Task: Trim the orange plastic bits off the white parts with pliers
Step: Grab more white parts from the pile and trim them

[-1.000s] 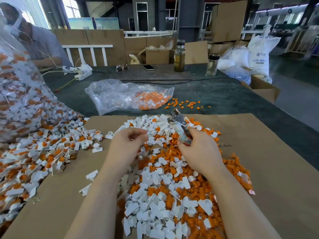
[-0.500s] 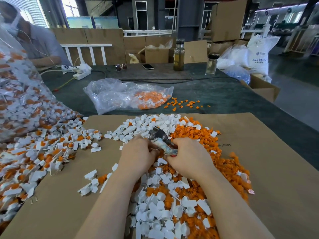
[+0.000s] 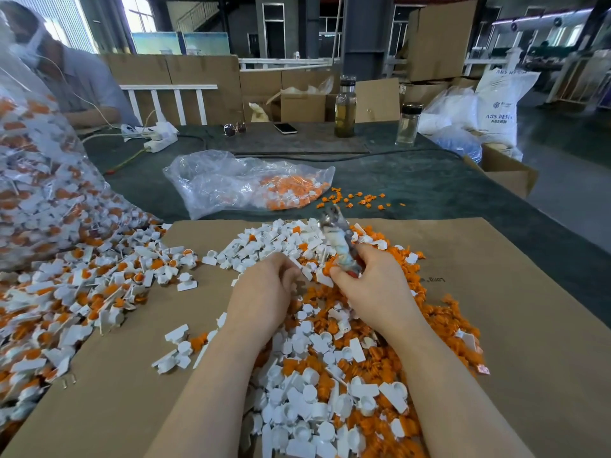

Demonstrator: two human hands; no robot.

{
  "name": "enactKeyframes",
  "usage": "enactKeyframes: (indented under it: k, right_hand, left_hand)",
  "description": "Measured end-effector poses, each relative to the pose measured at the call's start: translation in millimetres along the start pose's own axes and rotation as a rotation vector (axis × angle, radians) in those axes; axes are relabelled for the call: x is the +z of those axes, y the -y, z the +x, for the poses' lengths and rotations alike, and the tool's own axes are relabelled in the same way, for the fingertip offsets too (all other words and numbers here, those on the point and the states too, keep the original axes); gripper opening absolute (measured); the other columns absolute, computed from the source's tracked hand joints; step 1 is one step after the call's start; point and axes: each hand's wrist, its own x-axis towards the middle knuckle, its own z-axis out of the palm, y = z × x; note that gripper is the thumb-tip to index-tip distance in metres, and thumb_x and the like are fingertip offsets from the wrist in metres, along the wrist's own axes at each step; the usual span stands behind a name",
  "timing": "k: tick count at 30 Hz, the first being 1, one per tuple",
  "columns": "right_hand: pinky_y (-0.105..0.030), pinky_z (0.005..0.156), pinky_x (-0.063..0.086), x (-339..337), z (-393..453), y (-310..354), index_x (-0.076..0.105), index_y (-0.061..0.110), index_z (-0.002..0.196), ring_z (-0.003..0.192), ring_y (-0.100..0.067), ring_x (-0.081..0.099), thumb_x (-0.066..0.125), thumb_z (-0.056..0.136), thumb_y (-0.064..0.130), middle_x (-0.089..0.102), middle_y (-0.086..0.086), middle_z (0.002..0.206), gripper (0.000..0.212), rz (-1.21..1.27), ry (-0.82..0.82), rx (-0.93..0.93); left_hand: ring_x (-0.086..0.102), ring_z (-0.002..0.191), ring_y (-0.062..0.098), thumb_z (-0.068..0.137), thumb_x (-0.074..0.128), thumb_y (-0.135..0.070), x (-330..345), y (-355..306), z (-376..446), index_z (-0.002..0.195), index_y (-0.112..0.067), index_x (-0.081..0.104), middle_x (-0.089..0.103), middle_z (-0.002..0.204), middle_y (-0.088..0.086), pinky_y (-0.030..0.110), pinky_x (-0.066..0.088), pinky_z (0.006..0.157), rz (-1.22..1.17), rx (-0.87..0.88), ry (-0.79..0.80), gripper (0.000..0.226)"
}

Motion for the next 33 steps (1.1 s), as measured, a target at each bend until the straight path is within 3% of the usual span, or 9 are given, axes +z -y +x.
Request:
enactKeyframes:
  k: [2,6,9,11,14,20,26,33]
  right_hand:
    - [-0.019,0.059,0.042,-3.4,0.7,0.0,0.059,0.028,0.092,0.073,-0.004,0.058,0.066,0.089,0.028,0.06,0.015,0.081,0.007,0.1,-0.014,0.027]
    - [-0.008,0.048,0.039,-6.0,0.7,-0.8,0.061,0.024,0.091,0.067,0.013,0.053,0.065,0.09,0.026,0.058,0.014,0.074,0.005,0.17,-0.04,0.036]
    - [-0.01,0.051,0.036,-5.9,-0.1,0.3,0.061,0.027,0.087,0.067,0.009,0.055,0.066,0.089,0.028,0.06,0.014,0.074,0.006,0.186,-0.081,0.024]
    - [-0.014,0.055,0.037,-5.4,-0.6,1.6,0.061,0.027,0.085,0.067,0.005,0.056,0.066,0.089,0.028,0.061,0.013,0.073,0.006,0.195,-0.115,0.003]
    - [-0.012,0.057,0.042,-3.6,-1.5,4.2,0.065,0.024,0.093,0.071,0.004,0.06,0.068,0.089,0.027,0.064,0.014,0.076,0.006,0.238,-0.15,-0.011]
    - [-0.01,0.06,0.046,-2.3,-2.6,7.7,0.065,0.023,0.098,0.076,0.003,0.061,0.069,0.088,0.027,0.065,0.014,0.081,0.011,0.261,-0.192,-0.016]
    - [-0.021,0.06,0.047,-0.7,-6.6,11.5,0.061,0.022,0.093,0.07,-0.003,0.06,0.069,0.086,0.027,0.061,0.015,0.076,0.012,0.121,-0.272,-0.086]
    - [-0.012,0.051,0.033,2.5,-9.4,13.8,0.057,0.024,0.086,0.068,0.0,0.056,0.069,0.086,0.029,0.054,0.016,0.065,0.012,0.111,-0.351,-0.126]
  left_hand:
    - [0.063,0.076,0.007,0.103,0.049,-0.029,-1.5,-1.7,0.0,0.095,-0.028,0.06,0.068,0.081,-0.011,0.028,0.048,0.066,-0.105,-0.029,-0.054,0.014]
    - [0.064,0.076,0.0,0.099,0.057,-0.033,-5.8,-6.5,-1.4,0.094,-0.029,0.061,0.066,0.087,-0.013,0.016,0.044,0.059,-0.269,-0.034,-0.074,0.008]
    - [0.064,0.089,0.005,0.09,0.071,-0.032,-7.4,-7.7,-3.8,0.09,-0.033,0.067,0.067,0.088,-0.014,0.025,0.051,0.072,-0.291,-0.004,0.009,0.004]
    - [0.067,0.088,0.007,0.081,0.08,-0.031,-8.5,-10.5,-5.0,0.09,-0.03,0.069,0.071,0.087,-0.013,0.03,0.055,0.079,-0.427,-0.011,0.067,0.015]
    - [0.067,0.068,0.003,0.076,0.085,-0.03,-8.3,-20.1,-7.6,0.084,-0.024,0.068,0.072,0.074,-0.011,0.021,0.054,0.068,-0.595,-0.03,0.092,0.02]
    - [0.076,0.077,0.016,0.085,0.076,-0.016,-4.2,-32.1,-11.2,0.09,-0.011,0.069,0.077,0.08,0.003,0.025,0.059,0.074,-0.85,-0.072,0.02,0.01]
    - [0.076,0.073,0.016,0.083,0.079,-0.015,-1.3,-35.7,-11.3,0.087,-0.012,0.072,0.077,0.076,0.003,0.027,0.061,0.071,-0.843,-0.108,-0.082,0.008]
    - [0.076,0.072,0.015,0.082,0.079,-0.011,-1.7,-39.7,-13.4,0.085,-0.01,0.072,0.077,0.073,0.003,0.023,0.06,0.066,-0.899,-0.115,-0.079,0.008]
